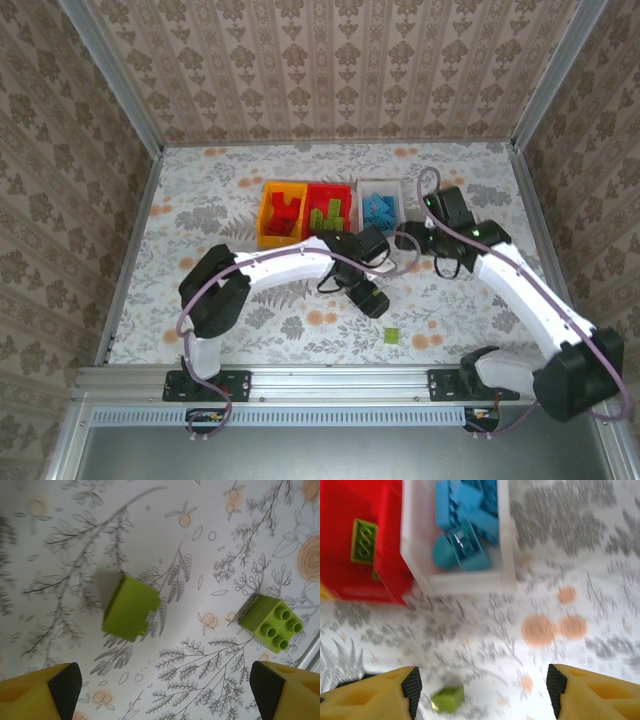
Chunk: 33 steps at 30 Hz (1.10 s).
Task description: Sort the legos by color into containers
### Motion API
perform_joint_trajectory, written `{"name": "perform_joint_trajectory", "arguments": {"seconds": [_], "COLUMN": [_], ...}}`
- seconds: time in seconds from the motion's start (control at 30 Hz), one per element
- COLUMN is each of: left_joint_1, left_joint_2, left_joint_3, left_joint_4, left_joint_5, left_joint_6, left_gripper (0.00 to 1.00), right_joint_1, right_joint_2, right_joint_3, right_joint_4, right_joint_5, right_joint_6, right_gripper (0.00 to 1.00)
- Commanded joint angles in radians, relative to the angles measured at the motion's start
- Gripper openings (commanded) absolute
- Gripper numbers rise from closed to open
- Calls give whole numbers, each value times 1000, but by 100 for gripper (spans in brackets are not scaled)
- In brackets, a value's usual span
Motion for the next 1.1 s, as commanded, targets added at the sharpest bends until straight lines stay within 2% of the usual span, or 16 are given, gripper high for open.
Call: {"name": "perform_joint_trajectory", "arguments": {"seconds": [0.0, 0.23, 0.4, 0.47, 0.57, 0.7, 0.9, 1.07], "left_joint_1": [-12, -9, -11, -12, -13, -11, 15, 126], "left_joint_2": [38, 137, 179, 190, 187, 159, 59, -77], "left_joint_3": [59, 107, 139, 141, 134, 102, 67, 21], "left_joint_4": [6, -8, -11, -11, -8, 8, -4, -27], "left_joint_5": [-51, -133, -124, -118, -106, -122, -196, -225], "left_joint_6": [77, 99, 110, 115, 117, 108, 43, -51], "left_gripper": [91, 86, 77, 69, 50, 34, 28, 28], "right_joint_1": [5, 8, 7, 7, 7, 8, 8, 20], "right_joint_2": [-118, -225, -237, -237, -234, -235, -233, -200], "right_joint_3": [-78, -165, -157, -160, -159, -160, -142, -121], "right_joint_4": [-85, -119, -146, -143, -140, -142, -146, -117], "right_joint_5": [-34, -116, -119, -125, -133, -133, -151, -187], "right_joint_6": [55, 142, 135, 137, 141, 141, 113, 42], "right_gripper": [71, 70, 70, 69, 67, 66, 65, 63]}}
